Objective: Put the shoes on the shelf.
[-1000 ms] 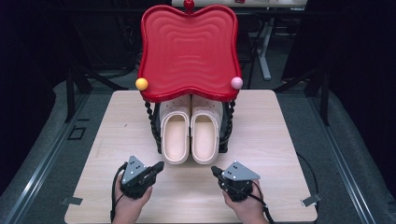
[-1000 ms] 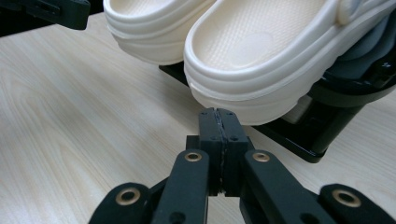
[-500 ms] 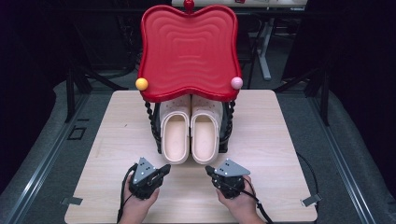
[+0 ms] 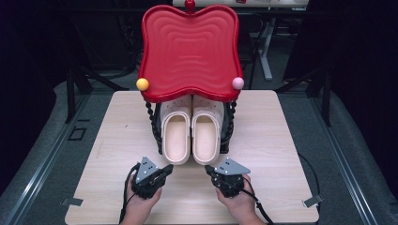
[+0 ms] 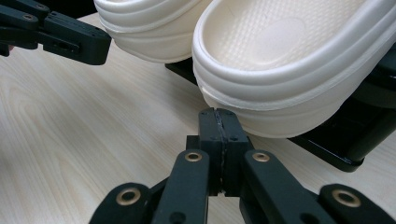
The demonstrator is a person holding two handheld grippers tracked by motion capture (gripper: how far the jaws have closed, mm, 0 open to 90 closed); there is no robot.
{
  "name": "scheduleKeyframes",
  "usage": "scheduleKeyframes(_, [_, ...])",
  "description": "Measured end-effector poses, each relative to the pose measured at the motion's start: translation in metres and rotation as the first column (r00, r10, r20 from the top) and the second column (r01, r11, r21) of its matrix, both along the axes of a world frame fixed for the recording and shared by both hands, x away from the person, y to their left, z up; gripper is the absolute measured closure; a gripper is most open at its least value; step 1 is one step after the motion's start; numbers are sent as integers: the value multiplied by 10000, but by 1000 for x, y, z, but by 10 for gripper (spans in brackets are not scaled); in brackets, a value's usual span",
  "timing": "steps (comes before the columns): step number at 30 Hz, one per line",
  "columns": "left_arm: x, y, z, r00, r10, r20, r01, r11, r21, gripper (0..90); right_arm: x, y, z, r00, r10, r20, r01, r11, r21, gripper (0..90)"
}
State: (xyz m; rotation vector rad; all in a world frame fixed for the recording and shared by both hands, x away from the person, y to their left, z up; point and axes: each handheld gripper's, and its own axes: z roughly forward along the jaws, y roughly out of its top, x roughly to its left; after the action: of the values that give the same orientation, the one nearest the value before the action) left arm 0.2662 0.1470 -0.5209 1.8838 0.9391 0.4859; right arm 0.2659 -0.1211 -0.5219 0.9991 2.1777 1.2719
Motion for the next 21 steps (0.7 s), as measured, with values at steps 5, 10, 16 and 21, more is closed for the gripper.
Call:
scheduleKeyframes(5, [0, 0, 1, 10000, -2, -12, 2, 10000, -19, 900, -1, -1, 4, 10000, -7, 61, 6, 9999, 145, 900])
scheduleKeyframes(10, [-2, 2, 4, 10000, 49, 38, -49, 10000, -50, 900, -1, -2, 7, 9999, -39, 136, 37, 9998, 178, 900])
scheduleKeyframes(16, [-3, 4, 9, 9998, 145, 126, -143, 9997, -182, 900, -2, -3, 10, 9999, -46, 156, 43, 9998, 199, 900])
scheduleKeyframes(21, [-3, 5, 12, 9998, 167, 143, -164, 9997, -194, 900, -2, -3, 12, 9999, -48, 161, 45, 9998, 179, 900])
